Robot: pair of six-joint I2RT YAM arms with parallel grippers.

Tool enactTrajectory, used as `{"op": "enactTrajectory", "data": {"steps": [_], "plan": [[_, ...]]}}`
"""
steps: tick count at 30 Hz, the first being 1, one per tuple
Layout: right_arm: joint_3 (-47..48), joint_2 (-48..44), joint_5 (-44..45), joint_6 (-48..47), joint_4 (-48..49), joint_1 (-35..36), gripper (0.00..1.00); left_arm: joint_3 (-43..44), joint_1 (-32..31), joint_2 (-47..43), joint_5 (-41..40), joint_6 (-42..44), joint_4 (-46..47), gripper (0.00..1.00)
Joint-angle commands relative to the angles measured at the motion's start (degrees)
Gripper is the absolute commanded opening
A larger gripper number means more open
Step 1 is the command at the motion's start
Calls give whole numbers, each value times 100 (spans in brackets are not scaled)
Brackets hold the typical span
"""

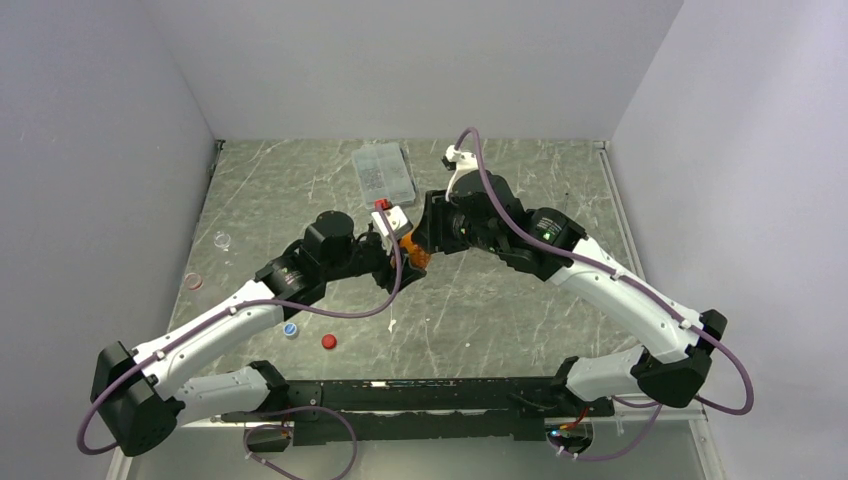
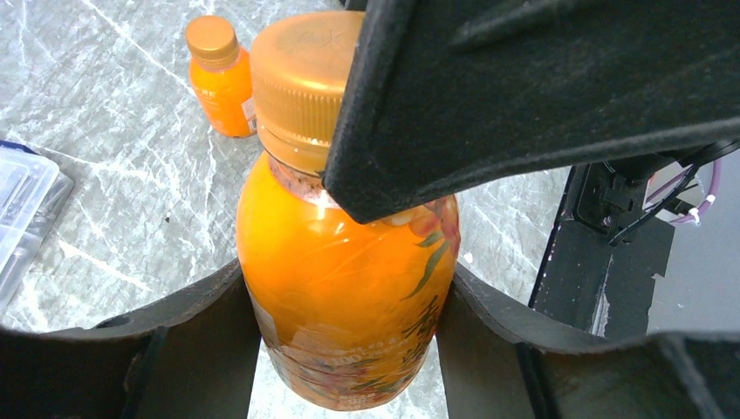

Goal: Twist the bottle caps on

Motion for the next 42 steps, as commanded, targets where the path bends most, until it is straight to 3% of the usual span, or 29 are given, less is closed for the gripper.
{"op": "enactTrajectory", "data": {"steps": [1, 3, 4, 5, 9, 14, 22, 34, 42], "plan": [[230, 24, 95, -92, -32, -170, 4, 92, -44, -205, -351, -307, 188, 52], [195, -27, 94, -161, -64, -367, 0, 81, -33, -298, -653, -499, 148, 72], [166, -71, 120, -195, -94, -475, 0, 80, -35, -358, -752, -535, 130, 96], [139, -117, 150, -232, -121, -614, 0, 85, -36, -410, -866, -562, 109, 99], [16, -341, 370, -417, -302, -1336, 0, 284, -22, -530, -1271, -645, -246, 99], [-274, -534, 1363, -711, -418, -2287, 0, 740, 40, -497, -1899, -770, -943, 99], [-1413, -184, 1774, -956, 1084, -3340, 0, 1506, 139, -288, -2888, -986, -2072, 99], [-2471, 794, 2161, -1612, 3588, -3512, 0, 1900, 210, -403, -3076, -1223, -2847, 99], [-2794, 1085, 2042, -1789, 4164, -3607, 6, 1941, 213, -576, -3265, -1213, -3087, 99]]}}
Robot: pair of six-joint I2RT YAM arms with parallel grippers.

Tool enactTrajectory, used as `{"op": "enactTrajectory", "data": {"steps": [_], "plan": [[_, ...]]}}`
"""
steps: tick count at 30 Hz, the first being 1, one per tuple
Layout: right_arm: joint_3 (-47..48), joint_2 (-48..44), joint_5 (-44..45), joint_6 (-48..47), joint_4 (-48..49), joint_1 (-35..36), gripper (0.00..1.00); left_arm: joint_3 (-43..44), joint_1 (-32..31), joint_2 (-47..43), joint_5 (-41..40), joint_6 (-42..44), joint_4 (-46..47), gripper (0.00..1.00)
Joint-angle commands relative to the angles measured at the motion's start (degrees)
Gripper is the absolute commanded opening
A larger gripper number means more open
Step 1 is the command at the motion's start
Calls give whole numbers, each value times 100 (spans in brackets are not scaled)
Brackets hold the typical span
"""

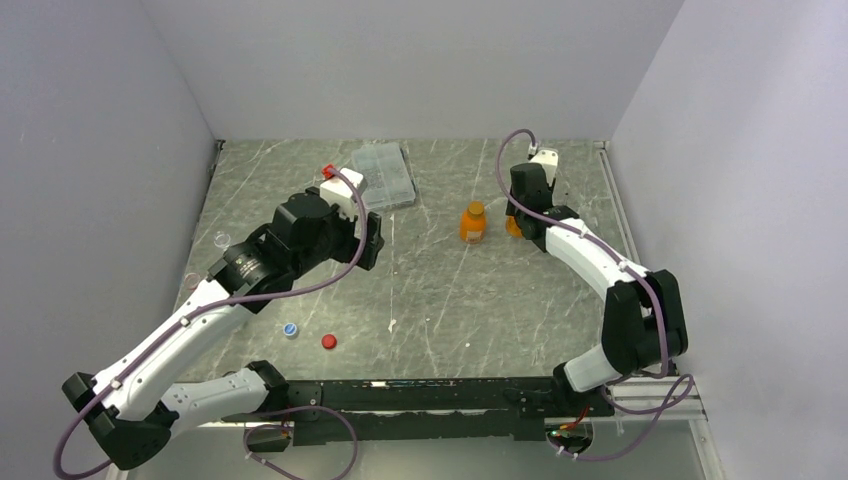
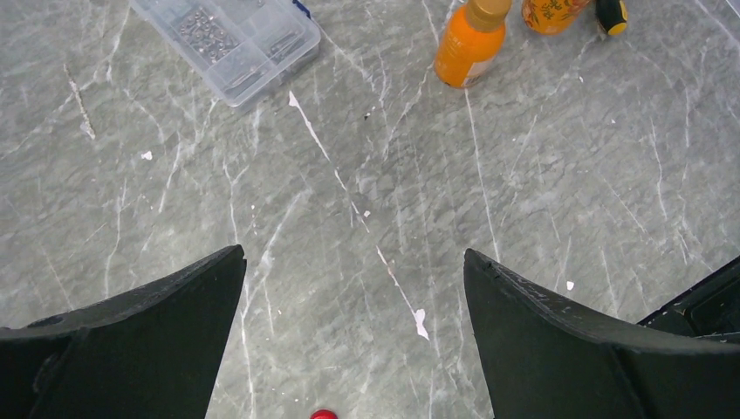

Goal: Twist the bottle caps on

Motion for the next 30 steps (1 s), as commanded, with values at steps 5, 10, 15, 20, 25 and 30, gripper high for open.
{"op": "enactTrajectory", "data": {"steps": [5, 10, 15, 20, 25, 30], "plan": [[-337, 130, 27, -218, 936, -62, 11, 266, 23, -190, -253, -178, -194, 99], [-488, 214, 6, -186, 1180, -62, 18, 267, 24, -239, -311, -222, -198, 99], [-571, 230, 11, -138, 1166, -62, 30, 325, 27, -243, -391, -266, -270, 99], [-573, 246, -13, -98, 1087, -62, 62, 359, 26, -232, -348, -346, -280, 99], [-428, 144, -18, 20, 794, -65, 76, 445, 20, -204, -375, -389, -342, 99], [10, -142, 18, 214, 52, -62, 83, 766, 20, -150, -704, -381, -624, 99]]}}
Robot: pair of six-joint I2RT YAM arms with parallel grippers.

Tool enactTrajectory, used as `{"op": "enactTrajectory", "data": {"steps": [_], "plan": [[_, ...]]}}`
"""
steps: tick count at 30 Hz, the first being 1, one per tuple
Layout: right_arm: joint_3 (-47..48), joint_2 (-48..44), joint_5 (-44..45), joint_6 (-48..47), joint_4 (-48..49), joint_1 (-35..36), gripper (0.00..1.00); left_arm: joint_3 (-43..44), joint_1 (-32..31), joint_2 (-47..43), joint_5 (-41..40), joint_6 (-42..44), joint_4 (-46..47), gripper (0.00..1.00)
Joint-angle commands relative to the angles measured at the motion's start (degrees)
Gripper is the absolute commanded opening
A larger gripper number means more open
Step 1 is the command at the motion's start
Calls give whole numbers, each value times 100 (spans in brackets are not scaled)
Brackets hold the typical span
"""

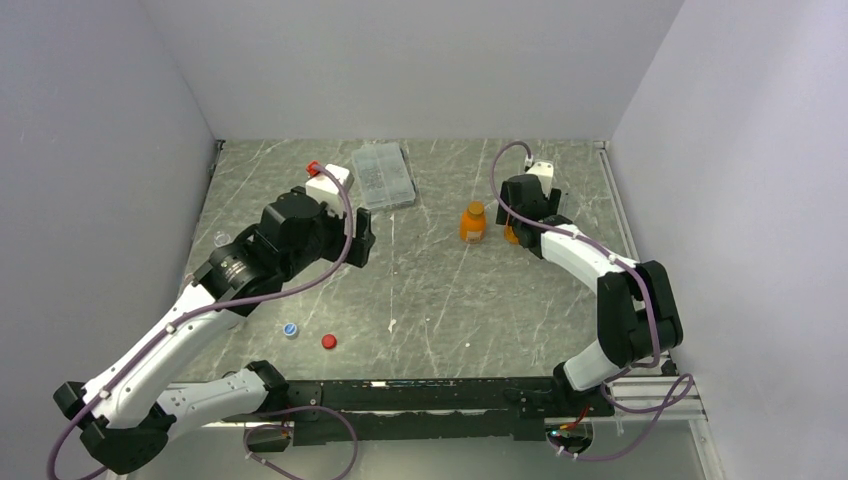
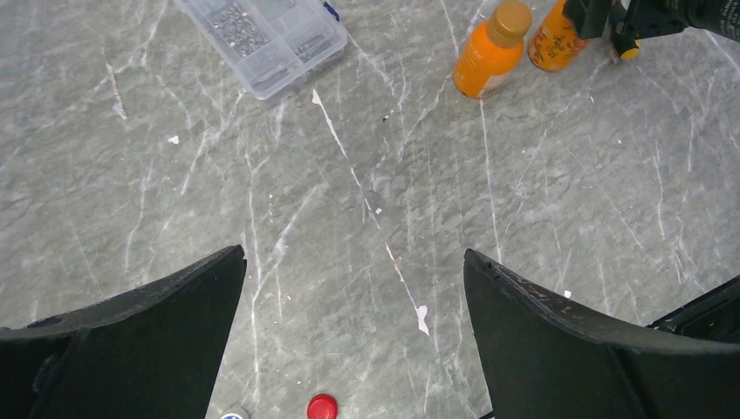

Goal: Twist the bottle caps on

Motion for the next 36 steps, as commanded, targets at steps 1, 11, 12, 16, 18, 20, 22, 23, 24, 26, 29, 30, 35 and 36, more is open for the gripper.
{"op": "enactTrajectory", "data": {"steps": [1, 11, 12, 16, 18, 20, 22, 23, 24, 26, 29, 30, 35, 36], "plan": [[628, -461, 19, 273, -673, -31, 85, 593, 28, 30, -542, -136, -341, 100], [1352, -1219, -1103, 522, -2130, 0, 91, 1579, 184, 229, -2914, -1164, -2865, 100], [1308, -1324, -1279, 545, -2123, 36, 91, 1622, 244, 247, -3073, -1260, -3079, 99], [1320, -1503, -1706, 537, -2156, 308, 91, 1687, 794, 323, -3262, -1322, -3456, 100], [1331, -1518, -1855, 508, -2109, 460, 90, 1624, 1209, 359, -3072, -1121, -3321, 99], [1336, -1485, -1982, 479, -2066, 598, 89, 1531, 1725, 415, -2795, -774, -2982, 98], [1342, -1452, -2070, 451, -2041, 694, 89, 1492, 2347, 525, -2328, -497, -2623, 96], [1342, -1431, -2114, 440, -2026, 748, 88, 1480, 2700, 604, -1963, -413, -2465, 93], [1341, -1430, -2155, 431, -2006, 781, 88, 1465, 3039, 669, -1651, -357, -2298, 91], [1308, -1432, -2276, 418, -1955, 818, 87, 1396, 3656, 812, -1104, -304, -2017, 86], [1271, -1473, -2366, 391, -1931, 846, 86, 1268, 4231, 1019, -620, -326, -1683, 79], [1252, -1497, -2387, 382, -1924, 847, 86, 1198, 4467, 1072, -569, -330, -1568, 78], [1193, -1559, -2480, 376, -1919, 856, 85, 891, 5121, 1244, -328, -376, -1182, 68], [1180, -1577, -2490, 377, -1915, 856, 85, 800, 5205, 1246, -293, -388, -1093, 67]]}}
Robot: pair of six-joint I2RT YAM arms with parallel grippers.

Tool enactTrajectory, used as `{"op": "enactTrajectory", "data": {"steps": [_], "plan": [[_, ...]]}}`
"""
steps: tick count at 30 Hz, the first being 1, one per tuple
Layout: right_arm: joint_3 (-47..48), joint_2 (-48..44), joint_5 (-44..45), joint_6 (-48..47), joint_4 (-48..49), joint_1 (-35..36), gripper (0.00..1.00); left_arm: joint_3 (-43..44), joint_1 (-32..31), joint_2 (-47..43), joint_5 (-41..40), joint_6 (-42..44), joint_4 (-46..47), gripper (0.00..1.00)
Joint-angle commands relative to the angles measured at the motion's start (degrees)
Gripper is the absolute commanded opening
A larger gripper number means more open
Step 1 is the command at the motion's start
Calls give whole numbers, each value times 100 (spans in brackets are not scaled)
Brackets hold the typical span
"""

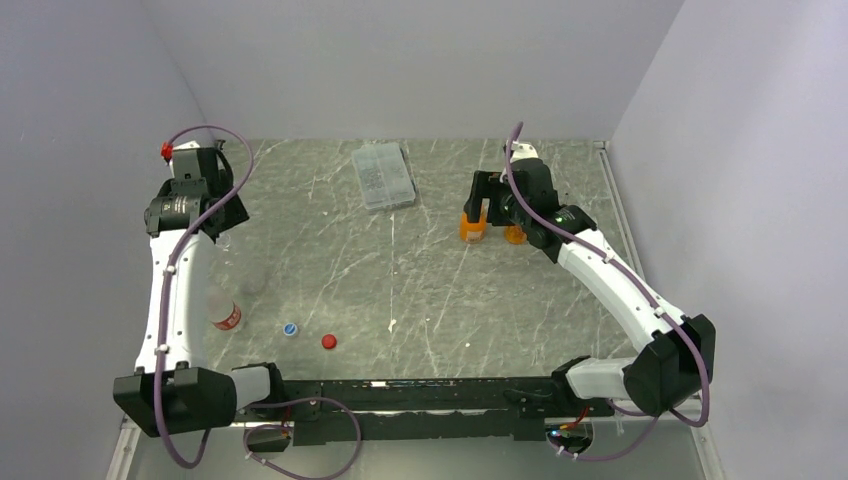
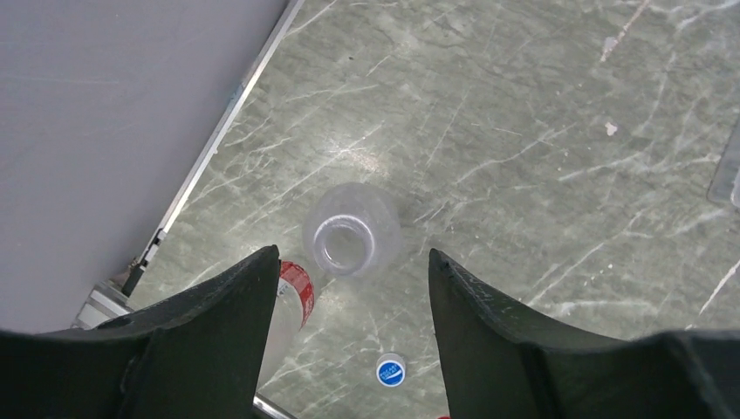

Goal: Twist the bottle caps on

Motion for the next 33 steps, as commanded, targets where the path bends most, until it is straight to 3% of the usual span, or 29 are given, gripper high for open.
{"op": "enactTrajectory", "data": {"steps": [1, 10, 20, 28, 33], "plan": [[-25, -194, -164, -66, 131, 24, 85, -264, 412, -23, 477, 32, 656, 66], [-168, -247, -206, -1, 229, 57, 84, -730, 658, 209, 812, -31, 1145, 57], [-215, -243, -220, -27, 256, 98, 84, -1081, 667, 237, 626, -56, 1368, 53], [-234, -192, -188, 12, 281, 161, 83, -1091, 664, 210, 769, 92, 1329, 28], [-162, -78, -163, 34, 309, 327, 83, -1006, 565, 183, 1551, 104, 1165, 9]]}}
